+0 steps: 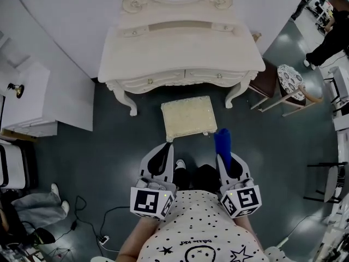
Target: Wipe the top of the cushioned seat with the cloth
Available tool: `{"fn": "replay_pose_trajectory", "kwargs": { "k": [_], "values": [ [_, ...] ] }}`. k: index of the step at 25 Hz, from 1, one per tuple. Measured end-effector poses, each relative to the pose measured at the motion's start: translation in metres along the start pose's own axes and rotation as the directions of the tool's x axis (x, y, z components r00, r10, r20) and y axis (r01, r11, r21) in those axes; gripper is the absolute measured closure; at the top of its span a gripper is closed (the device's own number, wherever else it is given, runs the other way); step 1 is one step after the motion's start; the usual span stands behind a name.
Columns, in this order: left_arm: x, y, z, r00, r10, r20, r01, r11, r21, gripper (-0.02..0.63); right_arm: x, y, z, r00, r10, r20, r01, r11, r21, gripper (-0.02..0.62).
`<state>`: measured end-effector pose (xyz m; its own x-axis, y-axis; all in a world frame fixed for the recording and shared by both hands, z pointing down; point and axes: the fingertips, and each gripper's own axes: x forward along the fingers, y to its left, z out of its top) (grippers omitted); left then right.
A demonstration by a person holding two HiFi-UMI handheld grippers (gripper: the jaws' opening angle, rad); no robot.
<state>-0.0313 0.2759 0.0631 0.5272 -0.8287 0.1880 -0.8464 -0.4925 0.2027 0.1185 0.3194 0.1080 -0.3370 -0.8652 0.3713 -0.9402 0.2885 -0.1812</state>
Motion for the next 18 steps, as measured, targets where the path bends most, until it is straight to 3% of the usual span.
{"fn": "replay_pose_trajectory", "kwargs": {
  "k": [11, 18],
  "values": [
    [0.031, 0.023, -0.023, 0.995, 0.039, -0.088, -0.044, 0.998, -0.049, 0.609, 0.03, -0.02, -0.006, 0.997, -0.006, -0.073, 0.008, 0.999, 0.031, 0.532],
    [0.087, 0.038, -0.003, 0.993, 0.104, -0.06, -0.106, 0.994, -0.023, 0.609, 0.08, -0.064, 0.019, 0.997, 0.038, -0.07, -0.036, 0.999, 0.029, 0.532]
  ]
}}
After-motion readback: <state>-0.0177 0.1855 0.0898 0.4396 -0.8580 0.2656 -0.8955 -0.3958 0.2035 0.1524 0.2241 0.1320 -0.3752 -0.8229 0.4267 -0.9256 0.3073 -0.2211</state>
